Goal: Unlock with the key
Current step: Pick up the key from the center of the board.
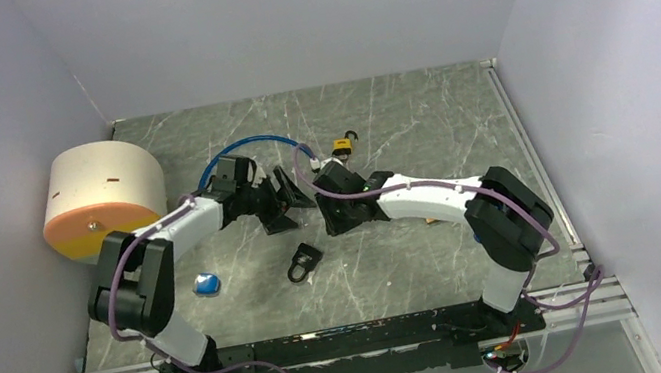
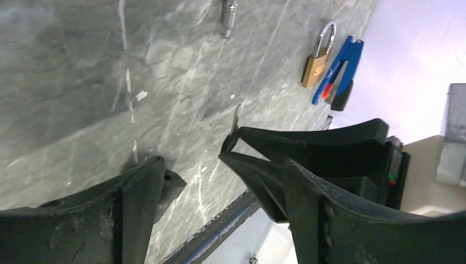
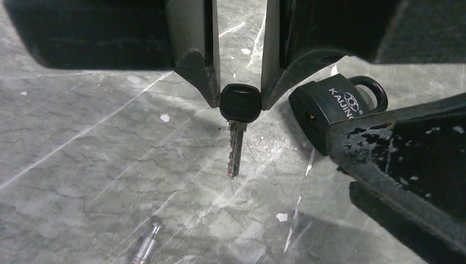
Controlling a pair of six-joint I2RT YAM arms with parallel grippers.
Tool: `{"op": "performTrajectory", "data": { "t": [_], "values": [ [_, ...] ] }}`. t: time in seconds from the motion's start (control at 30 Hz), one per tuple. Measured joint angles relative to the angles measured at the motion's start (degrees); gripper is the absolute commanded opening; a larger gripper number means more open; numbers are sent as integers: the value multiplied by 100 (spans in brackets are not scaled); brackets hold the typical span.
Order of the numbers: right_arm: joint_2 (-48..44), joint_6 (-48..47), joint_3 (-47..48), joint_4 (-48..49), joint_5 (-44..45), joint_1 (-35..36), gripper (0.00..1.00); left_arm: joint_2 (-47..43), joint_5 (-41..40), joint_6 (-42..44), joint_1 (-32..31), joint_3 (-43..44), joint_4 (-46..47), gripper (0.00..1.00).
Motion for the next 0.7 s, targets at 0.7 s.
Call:
{"op": "performTrajectory", "data": {
  "t": [0.7],
  "values": [
    [-236, -109, -295, 555, -752, -55, 18, 935, 656, -428, -264, -107, 1311, 55]
  ]
}}
